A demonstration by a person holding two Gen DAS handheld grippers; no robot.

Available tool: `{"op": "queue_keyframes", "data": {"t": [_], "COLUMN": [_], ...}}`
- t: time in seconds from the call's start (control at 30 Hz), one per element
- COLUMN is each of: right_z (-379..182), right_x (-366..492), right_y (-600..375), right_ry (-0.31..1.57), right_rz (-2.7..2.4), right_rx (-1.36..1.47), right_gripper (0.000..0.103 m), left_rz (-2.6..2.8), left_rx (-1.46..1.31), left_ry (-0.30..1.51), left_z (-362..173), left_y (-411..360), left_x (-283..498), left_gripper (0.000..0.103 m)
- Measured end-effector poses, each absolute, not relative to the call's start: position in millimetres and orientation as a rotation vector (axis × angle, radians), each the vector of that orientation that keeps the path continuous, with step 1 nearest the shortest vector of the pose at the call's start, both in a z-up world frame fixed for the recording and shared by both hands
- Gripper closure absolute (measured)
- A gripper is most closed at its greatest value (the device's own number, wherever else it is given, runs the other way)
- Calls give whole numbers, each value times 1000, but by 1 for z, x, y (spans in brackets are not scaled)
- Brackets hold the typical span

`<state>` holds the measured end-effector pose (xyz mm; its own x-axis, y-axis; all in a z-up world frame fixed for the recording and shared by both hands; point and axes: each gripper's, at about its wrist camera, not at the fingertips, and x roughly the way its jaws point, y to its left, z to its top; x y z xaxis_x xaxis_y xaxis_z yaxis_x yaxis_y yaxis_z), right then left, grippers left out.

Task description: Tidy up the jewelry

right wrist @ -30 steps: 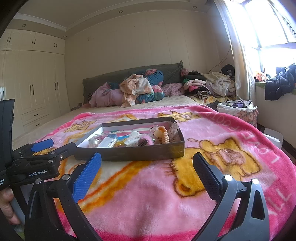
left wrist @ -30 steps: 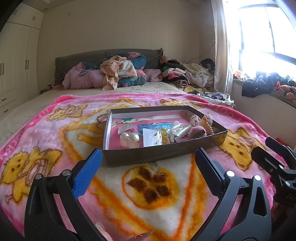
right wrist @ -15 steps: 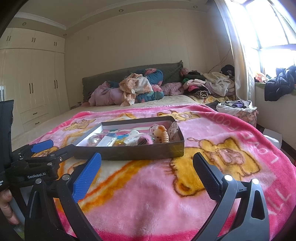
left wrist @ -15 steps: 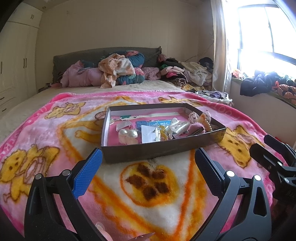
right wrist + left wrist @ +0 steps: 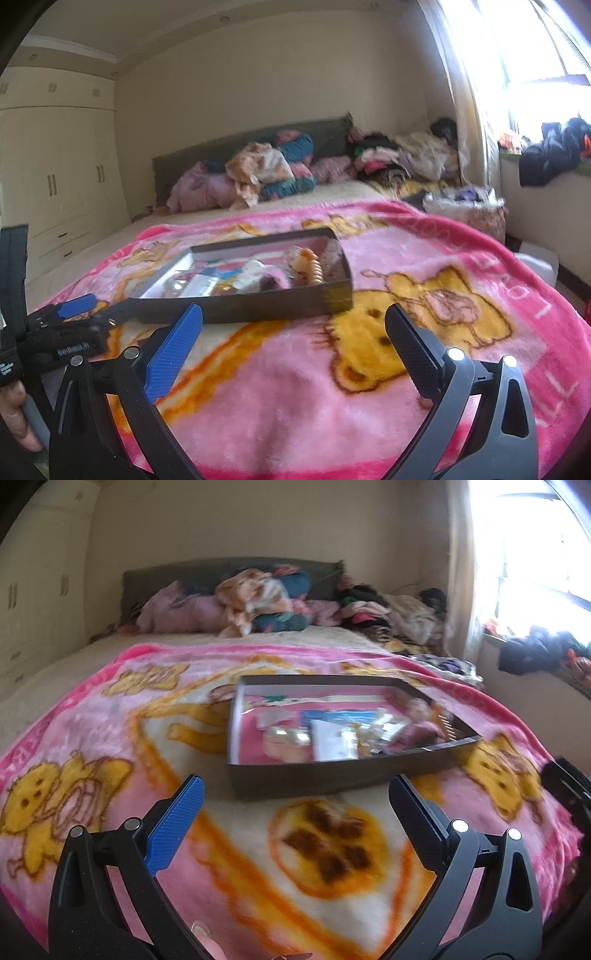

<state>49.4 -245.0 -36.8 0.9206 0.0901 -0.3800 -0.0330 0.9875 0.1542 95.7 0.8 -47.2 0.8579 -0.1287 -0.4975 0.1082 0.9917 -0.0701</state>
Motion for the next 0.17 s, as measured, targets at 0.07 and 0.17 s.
{"op": "queue_keyframes", "data": {"t": [0.07,0.17], "right_z": [-34,-32], "right_x": [62,89], "right_y": [-264,-304], "right_ry": [409,466], "right_rz": [12,-98], "right_rx": [119,96], "right_gripper": [6,6], "left_rz": [-60,81], "left_rx": [-66,-73], "left_ry": [551,581], "left_z": [-48,-48], "left_y": [19,54], "left_x": [111,140], "left_gripper": [11,11]}}
